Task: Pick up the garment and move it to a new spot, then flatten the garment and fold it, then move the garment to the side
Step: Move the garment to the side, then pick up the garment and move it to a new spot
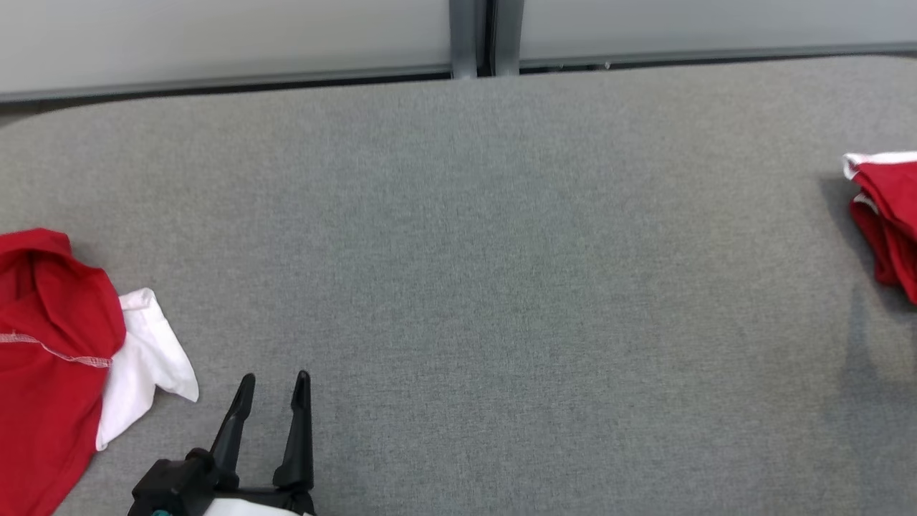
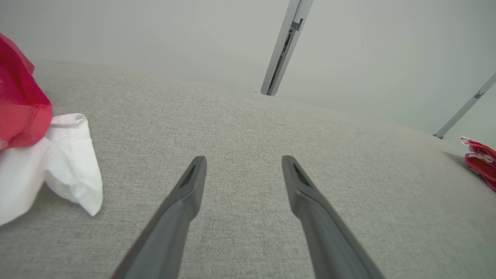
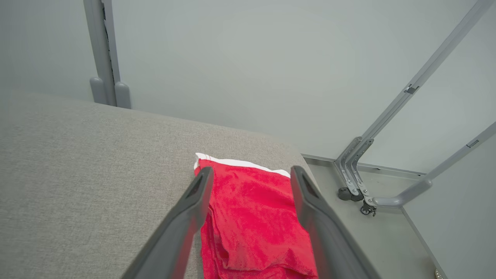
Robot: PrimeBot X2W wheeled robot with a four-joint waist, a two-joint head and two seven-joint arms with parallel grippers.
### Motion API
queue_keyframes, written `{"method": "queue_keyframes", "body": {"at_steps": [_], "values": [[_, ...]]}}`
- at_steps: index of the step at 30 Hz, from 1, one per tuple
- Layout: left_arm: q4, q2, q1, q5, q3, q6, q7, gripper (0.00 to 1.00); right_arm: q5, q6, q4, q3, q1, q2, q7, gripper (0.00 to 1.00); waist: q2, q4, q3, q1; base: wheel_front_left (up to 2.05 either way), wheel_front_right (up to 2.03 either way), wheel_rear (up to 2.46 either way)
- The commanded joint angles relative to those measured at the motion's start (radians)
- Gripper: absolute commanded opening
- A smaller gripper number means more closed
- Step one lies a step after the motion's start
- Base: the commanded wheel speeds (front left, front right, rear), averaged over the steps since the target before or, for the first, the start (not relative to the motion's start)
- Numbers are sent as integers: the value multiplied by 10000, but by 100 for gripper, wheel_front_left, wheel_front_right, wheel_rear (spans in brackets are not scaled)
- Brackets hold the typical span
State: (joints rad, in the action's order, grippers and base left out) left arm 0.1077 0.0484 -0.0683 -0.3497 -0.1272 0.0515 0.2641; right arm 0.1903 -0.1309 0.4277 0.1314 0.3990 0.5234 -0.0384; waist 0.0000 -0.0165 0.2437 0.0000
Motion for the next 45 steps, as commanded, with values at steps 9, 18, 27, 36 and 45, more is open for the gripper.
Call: {"method": "queue_keyframes", "body": {"at_steps": [9, 18, 27, 36, 45], "values": [[116, 44, -1196, 87, 1009, -39, 3, 100, -1116, 2, -1618, 477, -3343, -2719, 2374, 100, 0, 52, -2618, 0, 0, 0, 0], [429, 42, -1440, 454, 1432, 246, 3, 100, -1211, 2, -2124, 240, -5053, -4397, 3056, 100, 0, 85, -2866, 0, 0, 0, 0], [562, 41, -1340, 523, 1342, 275, 3, 100, -1240, 2, -2204, -93, -5267, -4651, 3055, 100, 0, 101, -2808, 0, 0, 0, 0], [540, 41, -1170, 534, 1184, 262, 3, 100, -1253, 2, -2396, -102, -5344, -4701, 3052, 100, 0, 628, -2822, 0, 0, 0, 0], [590, 43, -1305, 542, 1249, 219, 3, 100, -1078, 2, -2362, -424, -5485, -4713, 3047, 100, 0, 2604, -3006, 0, 0, 0, 0]]}}
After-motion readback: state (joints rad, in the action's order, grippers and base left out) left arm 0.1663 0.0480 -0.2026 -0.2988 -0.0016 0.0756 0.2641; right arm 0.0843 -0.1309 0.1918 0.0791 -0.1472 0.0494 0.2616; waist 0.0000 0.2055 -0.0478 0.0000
